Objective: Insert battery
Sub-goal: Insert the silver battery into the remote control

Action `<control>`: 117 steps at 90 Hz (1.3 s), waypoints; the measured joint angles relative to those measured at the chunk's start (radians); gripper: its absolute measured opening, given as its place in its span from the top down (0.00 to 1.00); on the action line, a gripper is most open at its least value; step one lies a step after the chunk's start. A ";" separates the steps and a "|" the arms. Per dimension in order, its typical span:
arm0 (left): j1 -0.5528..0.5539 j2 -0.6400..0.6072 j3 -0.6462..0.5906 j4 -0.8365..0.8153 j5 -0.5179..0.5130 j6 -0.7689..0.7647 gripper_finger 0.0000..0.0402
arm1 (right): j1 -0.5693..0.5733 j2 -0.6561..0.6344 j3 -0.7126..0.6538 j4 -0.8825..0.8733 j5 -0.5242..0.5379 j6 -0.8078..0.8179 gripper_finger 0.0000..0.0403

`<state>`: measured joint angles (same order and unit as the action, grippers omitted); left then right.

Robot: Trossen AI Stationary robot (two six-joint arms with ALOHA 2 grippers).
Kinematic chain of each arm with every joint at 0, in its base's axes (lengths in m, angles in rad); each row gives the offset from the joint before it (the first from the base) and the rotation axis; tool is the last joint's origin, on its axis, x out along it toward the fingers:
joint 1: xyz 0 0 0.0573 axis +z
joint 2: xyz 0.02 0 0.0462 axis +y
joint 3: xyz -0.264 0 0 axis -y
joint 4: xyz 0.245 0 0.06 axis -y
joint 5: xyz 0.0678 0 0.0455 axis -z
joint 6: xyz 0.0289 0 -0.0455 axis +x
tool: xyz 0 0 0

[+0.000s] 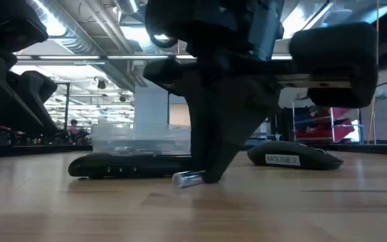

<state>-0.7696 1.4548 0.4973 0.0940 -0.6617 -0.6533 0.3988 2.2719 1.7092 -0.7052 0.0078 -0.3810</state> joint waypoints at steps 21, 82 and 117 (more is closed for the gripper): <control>0.000 0.000 0.000 0.000 0.000 -0.001 0.76 | -0.001 0.001 0.000 0.000 0.015 0.191 0.69; -0.003 0.000 0.000 0.000 0.000 -0.002 0.76 | 0.002 0.003 0.004 -0.008 0.050 0.554 0.98; -0.003 0.000 0.000 0.000 0.004 0.005 0.76 | -0.046 0.011 0.211 -0.233 0.023 0.577 1.00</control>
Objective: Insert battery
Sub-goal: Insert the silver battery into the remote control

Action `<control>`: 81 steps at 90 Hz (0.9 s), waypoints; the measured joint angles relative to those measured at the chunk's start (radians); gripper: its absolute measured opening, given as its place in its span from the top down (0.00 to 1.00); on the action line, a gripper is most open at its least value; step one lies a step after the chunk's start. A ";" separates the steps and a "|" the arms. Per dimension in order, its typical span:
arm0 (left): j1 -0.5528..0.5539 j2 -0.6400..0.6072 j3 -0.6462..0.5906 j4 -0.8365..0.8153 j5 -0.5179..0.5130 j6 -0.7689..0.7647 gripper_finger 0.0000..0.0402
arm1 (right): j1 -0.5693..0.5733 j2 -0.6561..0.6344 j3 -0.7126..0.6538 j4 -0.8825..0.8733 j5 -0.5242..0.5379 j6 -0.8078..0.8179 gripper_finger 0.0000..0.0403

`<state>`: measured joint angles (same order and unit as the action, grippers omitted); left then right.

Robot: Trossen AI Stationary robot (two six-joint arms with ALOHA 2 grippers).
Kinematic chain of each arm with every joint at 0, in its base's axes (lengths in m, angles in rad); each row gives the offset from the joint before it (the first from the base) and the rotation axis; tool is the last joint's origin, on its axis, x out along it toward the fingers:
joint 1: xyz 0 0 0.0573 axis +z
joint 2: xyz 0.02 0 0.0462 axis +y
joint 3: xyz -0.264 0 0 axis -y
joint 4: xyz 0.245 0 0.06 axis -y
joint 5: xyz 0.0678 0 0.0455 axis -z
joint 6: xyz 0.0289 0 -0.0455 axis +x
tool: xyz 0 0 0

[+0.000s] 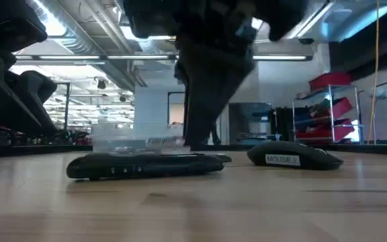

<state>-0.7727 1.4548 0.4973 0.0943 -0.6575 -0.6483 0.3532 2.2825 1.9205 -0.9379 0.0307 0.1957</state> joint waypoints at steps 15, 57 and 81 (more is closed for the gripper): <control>0.000 0.000 0.000 0.001 0.015 -0.003 0.76 | -0.053 -0.004 0.056 -0.097 -0.016 0.012 1.00; 0.001 0.000 0.000 0.118 0.274 0.044 0.76 | -0.113 0.005 0.040 -0.149 -0.149 -0.083 0.99; 0.007 0.002 -0.001 0.125 0.277 0.057 0.76 | -0.121 0.062 0.040 -0.151 -0.152 -0.133 0.99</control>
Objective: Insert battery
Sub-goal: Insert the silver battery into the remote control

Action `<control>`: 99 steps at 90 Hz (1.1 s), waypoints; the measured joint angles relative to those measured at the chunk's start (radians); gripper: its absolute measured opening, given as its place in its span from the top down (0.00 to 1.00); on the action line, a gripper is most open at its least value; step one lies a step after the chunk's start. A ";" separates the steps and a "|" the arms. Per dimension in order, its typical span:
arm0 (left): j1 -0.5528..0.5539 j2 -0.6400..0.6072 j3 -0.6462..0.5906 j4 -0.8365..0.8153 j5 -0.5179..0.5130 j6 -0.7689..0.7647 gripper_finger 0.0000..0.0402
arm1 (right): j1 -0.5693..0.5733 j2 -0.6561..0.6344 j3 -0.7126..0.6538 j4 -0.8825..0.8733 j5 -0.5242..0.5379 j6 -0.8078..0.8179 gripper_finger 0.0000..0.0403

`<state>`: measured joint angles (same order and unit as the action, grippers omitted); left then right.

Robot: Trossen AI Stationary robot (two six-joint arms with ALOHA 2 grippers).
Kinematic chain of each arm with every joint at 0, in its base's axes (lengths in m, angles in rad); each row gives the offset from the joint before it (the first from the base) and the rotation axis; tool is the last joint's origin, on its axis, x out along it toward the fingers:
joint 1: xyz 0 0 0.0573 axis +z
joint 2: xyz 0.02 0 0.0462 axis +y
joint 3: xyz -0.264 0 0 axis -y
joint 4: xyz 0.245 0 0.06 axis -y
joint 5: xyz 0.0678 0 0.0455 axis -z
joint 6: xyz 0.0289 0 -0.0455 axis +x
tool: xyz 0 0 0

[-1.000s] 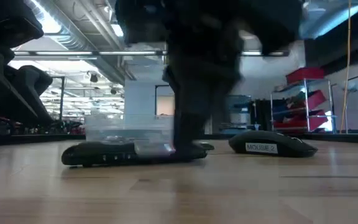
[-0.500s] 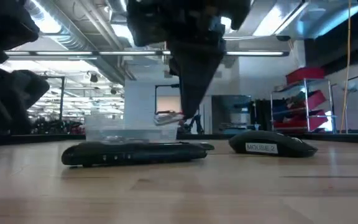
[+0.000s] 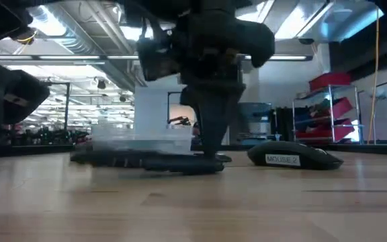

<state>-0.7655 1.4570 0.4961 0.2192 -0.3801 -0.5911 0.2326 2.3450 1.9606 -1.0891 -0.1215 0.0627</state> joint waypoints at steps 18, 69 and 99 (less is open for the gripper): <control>0.000 0.009 0.000 -0.010 -0.024 -0.004 0.76 | 0.001 -0.002 0.027 0.061 0.040 -0.046 1.00; 0.003 0.013 0.001 -0.105 -0.157 -0.061 0.76 | 0.003 0.001 0.039 0.087 0.209 -0.372 0.67; 0.003 0.013 0.001 -0.103 -0.168 -0.064 0.76 | 0.009 0.062 0.040 0.102 0.176 -0.340 0.64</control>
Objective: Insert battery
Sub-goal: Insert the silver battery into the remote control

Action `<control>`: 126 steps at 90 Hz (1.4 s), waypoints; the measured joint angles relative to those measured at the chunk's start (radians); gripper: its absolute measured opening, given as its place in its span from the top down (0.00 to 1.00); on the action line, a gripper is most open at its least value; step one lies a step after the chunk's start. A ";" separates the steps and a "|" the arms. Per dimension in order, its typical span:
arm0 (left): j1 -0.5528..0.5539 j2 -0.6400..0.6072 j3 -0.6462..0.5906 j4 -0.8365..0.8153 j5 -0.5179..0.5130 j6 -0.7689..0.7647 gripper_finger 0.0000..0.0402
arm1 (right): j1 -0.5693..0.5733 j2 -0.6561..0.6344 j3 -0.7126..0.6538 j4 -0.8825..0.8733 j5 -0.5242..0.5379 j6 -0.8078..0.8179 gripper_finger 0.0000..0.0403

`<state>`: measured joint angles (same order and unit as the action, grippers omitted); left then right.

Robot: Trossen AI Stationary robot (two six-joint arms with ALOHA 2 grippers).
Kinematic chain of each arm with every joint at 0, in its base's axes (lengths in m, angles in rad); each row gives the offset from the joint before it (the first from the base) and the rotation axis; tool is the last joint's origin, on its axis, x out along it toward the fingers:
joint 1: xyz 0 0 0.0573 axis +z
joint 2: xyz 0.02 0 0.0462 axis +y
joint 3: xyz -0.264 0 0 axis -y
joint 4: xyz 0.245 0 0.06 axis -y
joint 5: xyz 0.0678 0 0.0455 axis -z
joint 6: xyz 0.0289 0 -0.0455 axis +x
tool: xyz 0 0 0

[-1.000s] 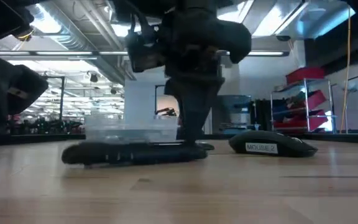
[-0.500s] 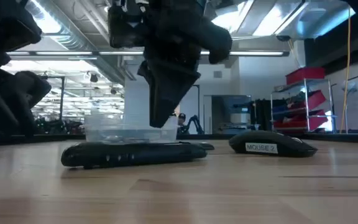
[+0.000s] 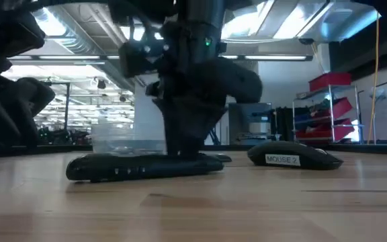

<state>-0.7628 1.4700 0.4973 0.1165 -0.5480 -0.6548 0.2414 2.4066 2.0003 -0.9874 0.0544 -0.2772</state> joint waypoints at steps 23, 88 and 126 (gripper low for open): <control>0.000 0.000 0.000 -0.001 -0.007 0.000 0.76 | -0.011 0.020 0.006 -0.023 -0.030 0.377 0.78; 0.004 0.000 0.000 -0.001 -0.022 0.007 0.76 | -0.071 0.014 0.010 0.070 -0.372 0.384 0.48; 0.005 0.000 0.000 -0.001 -0.023 0.007 0.76 | -0.058 0.015 0.010 0.062 -0.242 0.590 0.77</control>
<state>-0.7582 1.4700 0.4969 0.1150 -0.5709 -0.6477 0.1829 2.4219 2.0106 -0.9250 -0.1880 0.3125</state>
